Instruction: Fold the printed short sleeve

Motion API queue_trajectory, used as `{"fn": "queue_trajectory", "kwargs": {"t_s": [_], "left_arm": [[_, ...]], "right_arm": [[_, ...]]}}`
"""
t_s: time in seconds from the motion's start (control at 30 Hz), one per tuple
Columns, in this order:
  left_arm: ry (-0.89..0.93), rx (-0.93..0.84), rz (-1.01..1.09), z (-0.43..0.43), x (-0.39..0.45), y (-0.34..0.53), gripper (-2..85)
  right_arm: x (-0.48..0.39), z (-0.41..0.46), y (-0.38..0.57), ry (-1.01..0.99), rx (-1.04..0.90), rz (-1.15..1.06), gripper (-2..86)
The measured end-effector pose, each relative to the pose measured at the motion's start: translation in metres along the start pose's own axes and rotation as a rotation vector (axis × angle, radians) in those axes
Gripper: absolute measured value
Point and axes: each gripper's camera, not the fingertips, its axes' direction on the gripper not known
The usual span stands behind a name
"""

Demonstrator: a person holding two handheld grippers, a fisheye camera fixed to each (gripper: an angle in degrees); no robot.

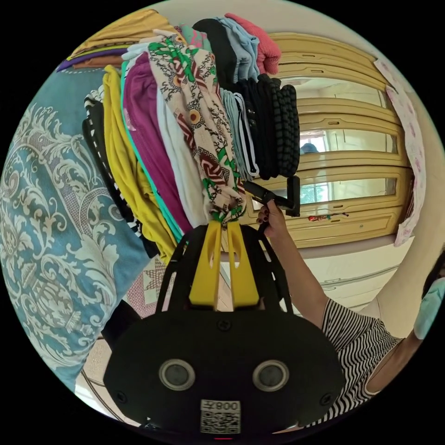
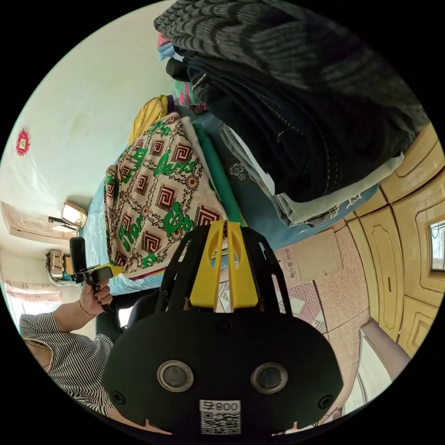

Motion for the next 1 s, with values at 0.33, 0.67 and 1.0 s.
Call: {"fn": "queue_trajectory", "kwargs": {"t_s": [0.33, 0.67, 1.0], "left_arm": [[-0.031, 0.089, 0.064, -0.046, 0.019, 0.009, 0.6], [-0.345, 0.057, 0.274, -0.035, 0.079, -0.105, 0.2], [-0.375, 0.128, 0.256, -0.071, 0.043, -0.086, 0.1]], "right_arm": [[-0.009, -0.020, 0.050, 0.124, 0.156, 0.074, 1.1], [-0.174, 0.017, 0.075, -0.108, 0.209, -0.315, 0.1], [-0.230, 0.034, 0.103, -0.046, 0.255, -0.403, 0.0]]}}
